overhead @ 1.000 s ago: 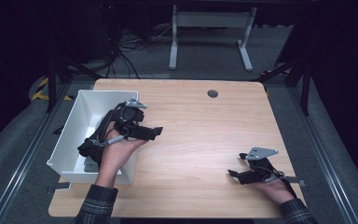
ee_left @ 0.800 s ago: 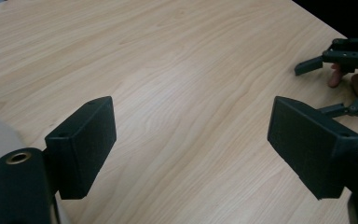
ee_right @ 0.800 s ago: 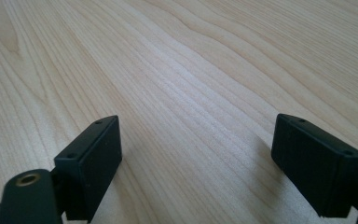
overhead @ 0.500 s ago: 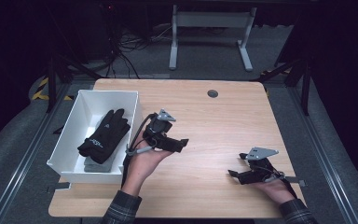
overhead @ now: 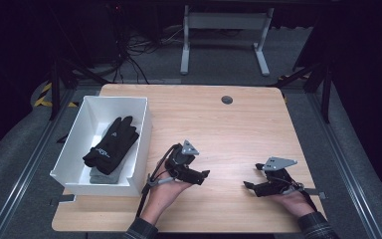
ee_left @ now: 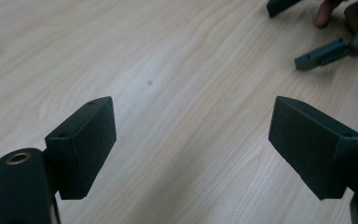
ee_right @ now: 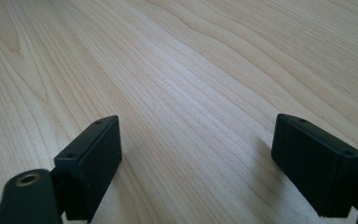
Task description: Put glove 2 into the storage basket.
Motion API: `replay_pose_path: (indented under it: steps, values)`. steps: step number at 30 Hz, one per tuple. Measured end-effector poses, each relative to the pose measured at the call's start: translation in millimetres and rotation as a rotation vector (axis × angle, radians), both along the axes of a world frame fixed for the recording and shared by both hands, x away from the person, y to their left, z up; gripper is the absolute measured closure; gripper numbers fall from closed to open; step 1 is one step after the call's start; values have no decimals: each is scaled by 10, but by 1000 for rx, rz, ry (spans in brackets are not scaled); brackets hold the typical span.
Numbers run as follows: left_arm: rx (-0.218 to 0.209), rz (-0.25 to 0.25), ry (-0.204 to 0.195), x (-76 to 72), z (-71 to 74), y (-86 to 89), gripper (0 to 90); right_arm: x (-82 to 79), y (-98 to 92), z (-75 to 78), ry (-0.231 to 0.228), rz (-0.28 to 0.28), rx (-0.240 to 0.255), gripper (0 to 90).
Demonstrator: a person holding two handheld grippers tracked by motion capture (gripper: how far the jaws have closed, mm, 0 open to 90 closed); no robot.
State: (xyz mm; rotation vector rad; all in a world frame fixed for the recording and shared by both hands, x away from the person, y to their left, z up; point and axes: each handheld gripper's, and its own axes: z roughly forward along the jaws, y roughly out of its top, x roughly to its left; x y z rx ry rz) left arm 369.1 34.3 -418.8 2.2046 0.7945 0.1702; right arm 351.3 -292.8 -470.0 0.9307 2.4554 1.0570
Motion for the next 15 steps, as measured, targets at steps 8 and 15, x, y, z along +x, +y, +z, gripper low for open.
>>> replay_pose_path:
  steps: [8, 15]
  values:
    - [80, -15, 26, -108, -313, -50, 151, 0, 0, 0, 0, 0, 0, 163]
    - [158, -14, -6, -173, -470, -63, 130, 0, 0, 0, 0, 0, 0, 163]
